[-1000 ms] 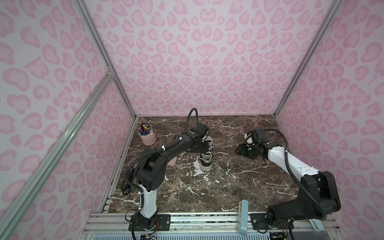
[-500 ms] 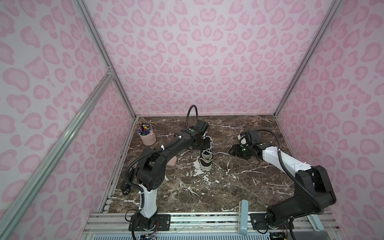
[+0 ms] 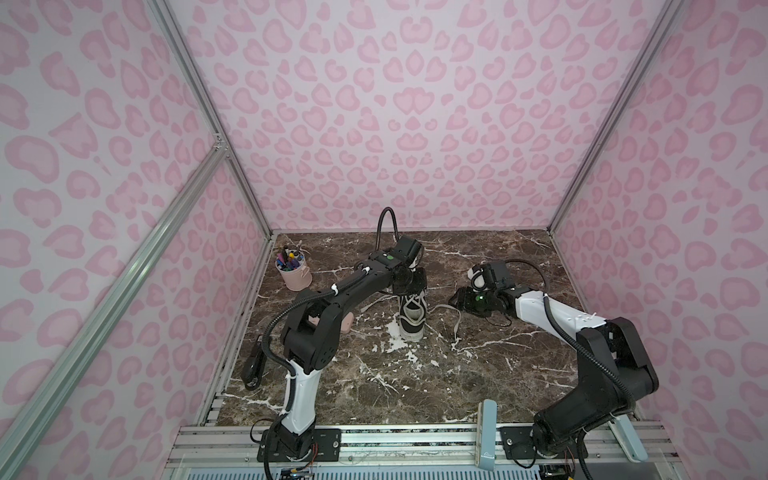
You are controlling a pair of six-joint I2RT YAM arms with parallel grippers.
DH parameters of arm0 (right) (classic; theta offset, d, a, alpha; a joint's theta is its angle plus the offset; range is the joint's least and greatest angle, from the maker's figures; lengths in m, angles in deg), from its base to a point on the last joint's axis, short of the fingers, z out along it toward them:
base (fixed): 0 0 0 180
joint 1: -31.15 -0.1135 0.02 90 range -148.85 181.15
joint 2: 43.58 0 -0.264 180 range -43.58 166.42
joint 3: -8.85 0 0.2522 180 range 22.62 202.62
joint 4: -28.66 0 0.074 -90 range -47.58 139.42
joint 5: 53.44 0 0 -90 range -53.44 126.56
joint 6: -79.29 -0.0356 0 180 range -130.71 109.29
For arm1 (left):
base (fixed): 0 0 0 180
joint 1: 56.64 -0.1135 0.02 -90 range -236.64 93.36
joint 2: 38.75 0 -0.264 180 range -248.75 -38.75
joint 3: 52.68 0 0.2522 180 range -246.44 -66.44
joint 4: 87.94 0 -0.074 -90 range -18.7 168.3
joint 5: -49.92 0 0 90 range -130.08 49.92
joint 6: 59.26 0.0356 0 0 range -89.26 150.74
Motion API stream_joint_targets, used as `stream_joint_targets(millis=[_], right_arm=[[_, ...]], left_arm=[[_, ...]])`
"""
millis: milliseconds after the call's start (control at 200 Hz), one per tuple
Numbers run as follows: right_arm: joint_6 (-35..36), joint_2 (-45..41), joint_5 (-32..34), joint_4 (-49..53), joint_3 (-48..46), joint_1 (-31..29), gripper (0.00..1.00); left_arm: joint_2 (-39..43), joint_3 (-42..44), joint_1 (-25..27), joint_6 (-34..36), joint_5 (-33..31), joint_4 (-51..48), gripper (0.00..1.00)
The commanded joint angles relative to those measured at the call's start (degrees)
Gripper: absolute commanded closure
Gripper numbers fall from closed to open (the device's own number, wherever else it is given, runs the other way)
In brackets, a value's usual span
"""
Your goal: Tie the shoes
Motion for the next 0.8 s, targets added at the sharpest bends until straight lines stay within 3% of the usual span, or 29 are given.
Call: stream_joint_targets(millis=[0,225,395,550,725,795], right_arm=[[0.9,1.0,0.7,-0.3,0.4,0.0,0.42],[0.8,1.6,-0.6,-1.6,0.0,0.0,0.42],[1.3,3.3,-1.8,-1.6,0.9,-0.7,0.42],[1.3,5.2,-3.6,-2.4,2.2,-2.1,0.44],[1.0,6.8,-4.0,-2.7,3.9,-3.9,0.44],[0.9,7.5,-4.2,-2.9,4.5,-4.4,0.44]], left_arm=[[-1.5,-2.1,-0.4,-3.1,2.1,3.7,0.91],[-3.7,-2.7,-2.2,-7.3,1.7,6.2,0.91],[-4.0,-1.3,-3.3,-7.9,2.4,6.9,0.85],[-2.8,0.2,-3.7,-7.8,3.0,8.2,0.69],[-2.1,0.1,-4.2,-7.2,3.8,7.8,0.65],[-1.6,0.1,-4.2,-6.7,3.6,7.5,0.57]])
